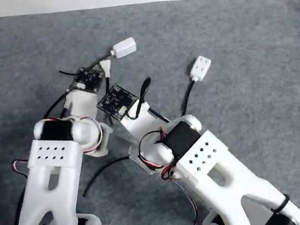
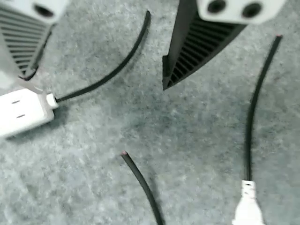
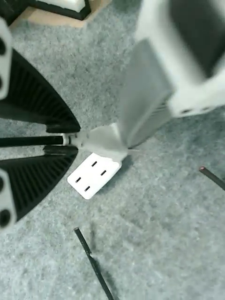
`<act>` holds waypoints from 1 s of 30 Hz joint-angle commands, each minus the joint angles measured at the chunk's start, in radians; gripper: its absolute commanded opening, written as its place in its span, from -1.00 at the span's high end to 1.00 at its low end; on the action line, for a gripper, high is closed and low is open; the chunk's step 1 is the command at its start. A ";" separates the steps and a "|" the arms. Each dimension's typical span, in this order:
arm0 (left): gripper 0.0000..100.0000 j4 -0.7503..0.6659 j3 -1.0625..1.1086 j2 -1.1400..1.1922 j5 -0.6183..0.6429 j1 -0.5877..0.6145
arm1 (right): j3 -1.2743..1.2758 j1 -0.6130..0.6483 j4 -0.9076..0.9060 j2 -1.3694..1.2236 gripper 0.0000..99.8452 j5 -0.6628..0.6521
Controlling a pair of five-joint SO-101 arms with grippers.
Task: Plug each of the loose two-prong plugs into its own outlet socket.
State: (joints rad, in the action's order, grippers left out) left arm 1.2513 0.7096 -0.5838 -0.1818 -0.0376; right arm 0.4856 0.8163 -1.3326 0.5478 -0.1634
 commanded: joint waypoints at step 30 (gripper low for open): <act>0.20 -0.224 0.217 -0.001 0.006 0.182 | -0.734 -0.151 -0.432 -0.727 0.99 -0.206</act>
State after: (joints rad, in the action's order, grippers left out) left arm 1.0717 0.9168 -0.5838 -0.1818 0.1082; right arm -0.1849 0.6352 -1.7407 -0.1335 -0.3583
